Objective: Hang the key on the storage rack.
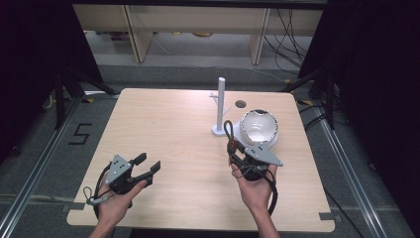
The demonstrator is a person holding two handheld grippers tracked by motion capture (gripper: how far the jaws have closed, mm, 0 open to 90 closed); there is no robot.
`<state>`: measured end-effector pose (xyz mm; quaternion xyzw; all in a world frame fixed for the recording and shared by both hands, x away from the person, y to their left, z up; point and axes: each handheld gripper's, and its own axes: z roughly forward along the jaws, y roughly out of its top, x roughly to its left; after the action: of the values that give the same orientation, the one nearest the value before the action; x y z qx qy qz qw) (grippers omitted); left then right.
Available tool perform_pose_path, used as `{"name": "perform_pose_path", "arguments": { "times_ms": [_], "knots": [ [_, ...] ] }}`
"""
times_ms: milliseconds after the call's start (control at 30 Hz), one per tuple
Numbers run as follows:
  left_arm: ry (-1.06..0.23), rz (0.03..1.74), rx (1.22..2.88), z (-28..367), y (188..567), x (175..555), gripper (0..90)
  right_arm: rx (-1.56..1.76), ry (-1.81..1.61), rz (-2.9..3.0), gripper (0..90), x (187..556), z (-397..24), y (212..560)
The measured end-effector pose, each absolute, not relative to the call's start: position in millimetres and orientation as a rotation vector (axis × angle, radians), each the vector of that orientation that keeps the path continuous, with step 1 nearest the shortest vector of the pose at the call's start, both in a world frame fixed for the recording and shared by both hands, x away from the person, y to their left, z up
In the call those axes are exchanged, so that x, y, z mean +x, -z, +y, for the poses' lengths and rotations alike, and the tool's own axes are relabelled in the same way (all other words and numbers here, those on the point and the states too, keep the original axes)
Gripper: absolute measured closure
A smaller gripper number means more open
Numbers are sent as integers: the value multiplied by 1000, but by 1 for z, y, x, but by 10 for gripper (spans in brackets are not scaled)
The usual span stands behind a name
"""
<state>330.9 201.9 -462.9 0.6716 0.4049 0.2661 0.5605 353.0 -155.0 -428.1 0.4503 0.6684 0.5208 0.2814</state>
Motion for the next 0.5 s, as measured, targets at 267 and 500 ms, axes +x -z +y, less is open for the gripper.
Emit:
{"name": "perform_pose_path", "arguments": {
  "times_ms": [267,500],
  "knots": [
    [-613,886,1561,189,446,342,370,1186,-1428,1783,680,355,-148,432],
    [-599,831,1595,175,434,349,384,1173,-1426,1773,680,359,-147,434]
  ]
}}
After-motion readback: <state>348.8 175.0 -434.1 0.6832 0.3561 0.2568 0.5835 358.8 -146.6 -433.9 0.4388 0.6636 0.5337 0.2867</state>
